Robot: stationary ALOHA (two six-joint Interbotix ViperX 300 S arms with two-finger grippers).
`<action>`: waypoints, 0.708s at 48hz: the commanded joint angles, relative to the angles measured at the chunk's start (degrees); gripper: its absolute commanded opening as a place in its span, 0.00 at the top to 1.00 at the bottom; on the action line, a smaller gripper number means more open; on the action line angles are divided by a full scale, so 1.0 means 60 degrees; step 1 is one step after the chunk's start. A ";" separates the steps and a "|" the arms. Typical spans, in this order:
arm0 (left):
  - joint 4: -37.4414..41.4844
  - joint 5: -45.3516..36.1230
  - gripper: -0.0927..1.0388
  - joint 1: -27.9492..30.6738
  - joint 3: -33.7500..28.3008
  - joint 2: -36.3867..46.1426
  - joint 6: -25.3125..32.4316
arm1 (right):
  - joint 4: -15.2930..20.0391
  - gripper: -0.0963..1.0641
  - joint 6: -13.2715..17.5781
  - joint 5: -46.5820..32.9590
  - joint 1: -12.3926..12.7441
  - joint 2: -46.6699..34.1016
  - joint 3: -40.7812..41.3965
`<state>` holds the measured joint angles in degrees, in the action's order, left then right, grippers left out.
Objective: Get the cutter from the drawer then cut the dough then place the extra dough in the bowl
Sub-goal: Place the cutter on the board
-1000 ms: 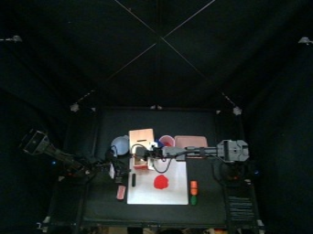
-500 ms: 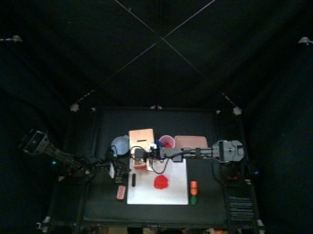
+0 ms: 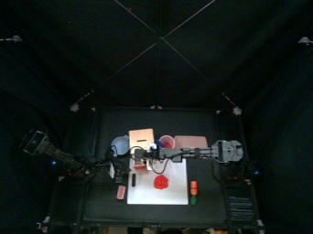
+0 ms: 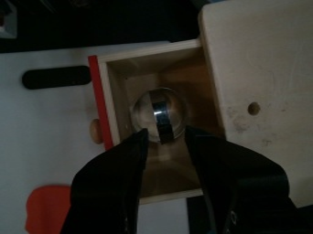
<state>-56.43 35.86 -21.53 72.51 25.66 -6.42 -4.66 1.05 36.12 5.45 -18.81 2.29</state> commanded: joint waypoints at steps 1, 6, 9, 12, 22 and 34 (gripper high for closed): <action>0.0029 0.0044 0.15 0.0029 -0.0088 0.0029 0.0015 | -0.0015 0.26 0.0000 -0.0073 0.0015 0.0103 -0.0264; 0.0029 0.0044 0.15 0.0044 -0.0103 0.0029 0.0015 | -0.0044 0.26 -0.0015 -0.0015 0.0000 -0.0088 -0.0381; 0.0029 0.0044 0.15 0.0059 -0.0103 0.0029 0.0015 | -0.0059 0.26 -0.0015 0.0015 0.0000 -0.0161 -0.0439; 0.0029 0.0044 0.15 0.0073 -0.0088 0.0029 0.0000 | -0.0059 0.28 -0.0044 0.0015 0.0000 -0.0176 -0.0483; 0.0029 0.0044 0.15 0.0103 -0.0088 0.0029 0.0000 | -0.0059 0.39 -0.0059 0.0015 0.0000 -0.0176 -0.0513; 0.0029 0.0044 0.15 0.0103 -0.0103 0.0029 -0.0015 | -0.0088 0.47 -0.0059 0.0044 -0.0073 0.0059 -0.0586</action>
<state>-56.43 35.86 -21.01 72.51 25.66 -6.59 -5.10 0.79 36.47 5.10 -21.45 0.35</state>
